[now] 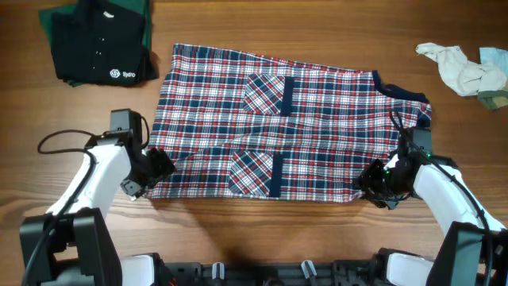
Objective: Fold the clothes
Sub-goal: 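Grasp the bottom hem corners with both grippers, then lift the bottom hem with both grippers and fold it up toward the top edge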
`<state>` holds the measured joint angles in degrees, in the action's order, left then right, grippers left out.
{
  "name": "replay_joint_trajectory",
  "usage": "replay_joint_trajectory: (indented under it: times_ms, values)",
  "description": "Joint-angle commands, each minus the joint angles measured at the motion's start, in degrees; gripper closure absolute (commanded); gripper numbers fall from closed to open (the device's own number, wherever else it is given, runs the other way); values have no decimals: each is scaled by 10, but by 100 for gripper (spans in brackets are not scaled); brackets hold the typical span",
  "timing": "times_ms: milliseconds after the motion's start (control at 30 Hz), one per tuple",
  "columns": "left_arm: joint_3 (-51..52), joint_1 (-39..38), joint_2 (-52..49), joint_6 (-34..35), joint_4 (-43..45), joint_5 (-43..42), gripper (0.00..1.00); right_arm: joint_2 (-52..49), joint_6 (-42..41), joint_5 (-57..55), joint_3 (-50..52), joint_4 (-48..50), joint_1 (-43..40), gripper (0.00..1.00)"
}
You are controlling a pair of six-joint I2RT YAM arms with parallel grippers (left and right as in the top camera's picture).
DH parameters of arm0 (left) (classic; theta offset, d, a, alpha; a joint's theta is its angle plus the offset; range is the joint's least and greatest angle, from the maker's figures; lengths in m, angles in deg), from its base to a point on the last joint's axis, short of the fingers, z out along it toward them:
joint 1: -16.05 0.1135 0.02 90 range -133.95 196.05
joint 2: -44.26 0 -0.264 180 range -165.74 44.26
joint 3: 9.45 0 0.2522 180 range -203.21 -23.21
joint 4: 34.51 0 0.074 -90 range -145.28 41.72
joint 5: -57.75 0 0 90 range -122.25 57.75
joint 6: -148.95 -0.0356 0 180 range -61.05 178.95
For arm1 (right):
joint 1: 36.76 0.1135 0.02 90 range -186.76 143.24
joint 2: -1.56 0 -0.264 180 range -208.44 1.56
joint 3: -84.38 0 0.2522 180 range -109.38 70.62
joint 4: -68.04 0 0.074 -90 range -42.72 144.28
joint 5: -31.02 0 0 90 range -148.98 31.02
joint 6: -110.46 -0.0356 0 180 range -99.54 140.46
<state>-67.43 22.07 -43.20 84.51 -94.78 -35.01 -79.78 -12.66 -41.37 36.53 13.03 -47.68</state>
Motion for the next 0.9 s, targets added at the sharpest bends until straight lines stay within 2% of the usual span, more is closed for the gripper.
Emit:
replay_joint_trajectory:
  times_ms: [0, 67, 100, 167, 200, 267, 300, 533, 867]
  values:
    - [20, 3, -1, -11, 1, -11, 25, -10, 12, 5, 8, 8, 2, 60]
    - [20, 3, -1, -11, 1, -13, 31, -10, 12, 5, 8, 8, 2, 60]
    - [20, 3, -1, -11, 1, -13, 39, -10, 12, 5, 8, 8, 2, 61]
    - [20, 3, -1, -11, 1, -22, 64, -10, 12, 5, 8, 8, 2, 68]
    - [20, 3, -1, -11, 3, -26, 80, -10, 12, 5, 8, 10, 2, 78]
    - [20, 3, -1, -11, 7, -26, 94, -10, 12, 5, 8, 15, 2, 92]
    - [20, 3, -1, -11, 10, -26, 96, -10, 10, 5, 8, 17, 2, 96]
    - [14, 3, -1, -11, 12, -50, 96, -4, 1, 5, 3, 23, 2, 96]
    - [-45, 3, 55, -46, -3, -71, 96, 93, 17, 54, -40, 10, 2, 96]
